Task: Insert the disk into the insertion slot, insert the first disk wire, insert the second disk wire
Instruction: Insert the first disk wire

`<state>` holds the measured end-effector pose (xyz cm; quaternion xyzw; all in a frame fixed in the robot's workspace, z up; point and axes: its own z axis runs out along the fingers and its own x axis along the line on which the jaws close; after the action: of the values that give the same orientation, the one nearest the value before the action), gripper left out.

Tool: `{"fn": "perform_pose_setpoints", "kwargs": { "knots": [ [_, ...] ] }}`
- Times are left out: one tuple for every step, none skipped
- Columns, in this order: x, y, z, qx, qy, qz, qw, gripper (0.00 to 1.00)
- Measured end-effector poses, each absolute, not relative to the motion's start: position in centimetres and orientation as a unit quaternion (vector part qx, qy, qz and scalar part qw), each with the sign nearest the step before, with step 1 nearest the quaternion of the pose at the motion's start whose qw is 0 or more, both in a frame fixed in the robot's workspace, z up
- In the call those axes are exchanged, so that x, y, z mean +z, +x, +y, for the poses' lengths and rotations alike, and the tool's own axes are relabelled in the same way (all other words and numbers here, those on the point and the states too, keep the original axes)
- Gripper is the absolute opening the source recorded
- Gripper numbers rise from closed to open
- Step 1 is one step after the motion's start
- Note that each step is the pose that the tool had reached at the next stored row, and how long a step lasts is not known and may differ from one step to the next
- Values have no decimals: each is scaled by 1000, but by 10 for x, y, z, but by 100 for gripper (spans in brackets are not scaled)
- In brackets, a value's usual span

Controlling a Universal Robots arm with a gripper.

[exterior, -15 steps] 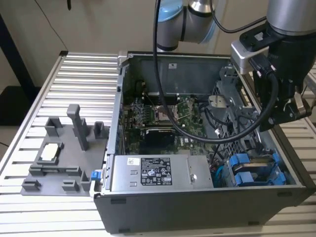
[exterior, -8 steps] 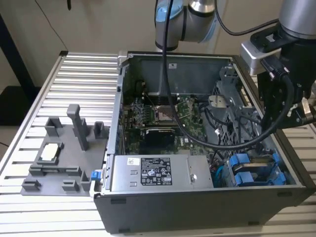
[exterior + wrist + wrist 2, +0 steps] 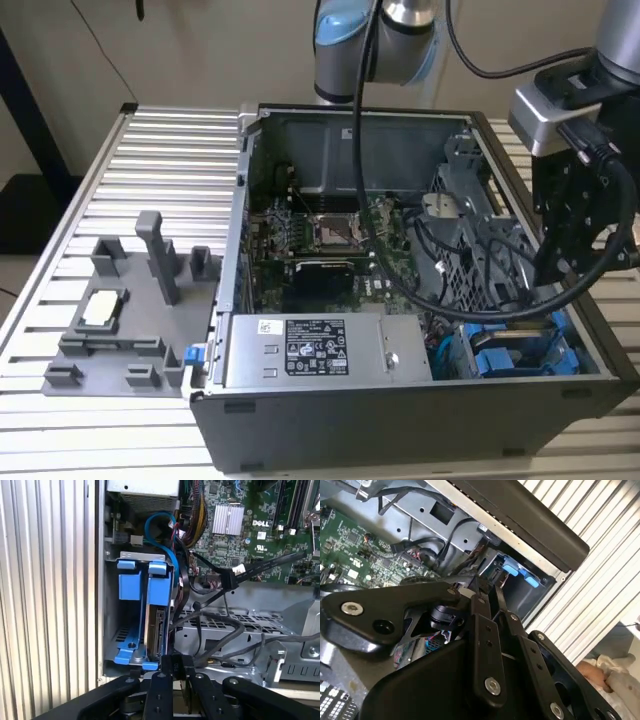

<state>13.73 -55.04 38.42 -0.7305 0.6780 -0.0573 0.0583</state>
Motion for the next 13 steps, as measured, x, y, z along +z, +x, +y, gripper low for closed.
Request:
{"fn": "perform_pose_setpoints", "kwargs": {
  "knots": [
    [384, 139, -552, -54, -731, 678, 55, 19],
    [384, 141, -553, -51, -731, 679, 52, 19],
    [384, 143, -554, -47, -731, 679, 49, 19],
    [384, 145, -555, -44, -731, 679, 46, 19],
    [383, 147, -557, -41, -732, 679, 43, 19],
    [383, 149, -558, -38, -732, 679, 40, 19],
    [383, 151, -559, -35, -732, 679, 37, 19],
    [383, 152, -560, -32, -732, 680, 34, 19],
    [383, 154, -562, -29, -732, 680, 32, 19],
    [383, 156, -563, -26, -732, 680, 29, 19],
    [382, 158, -564, -24, -732, 680, 27, 19],
    [382, 159, -565, -21, -732, 680, 25, 19],
    [382, 161, -566, -19, -732, 680, 23, 19]
  ]
}}
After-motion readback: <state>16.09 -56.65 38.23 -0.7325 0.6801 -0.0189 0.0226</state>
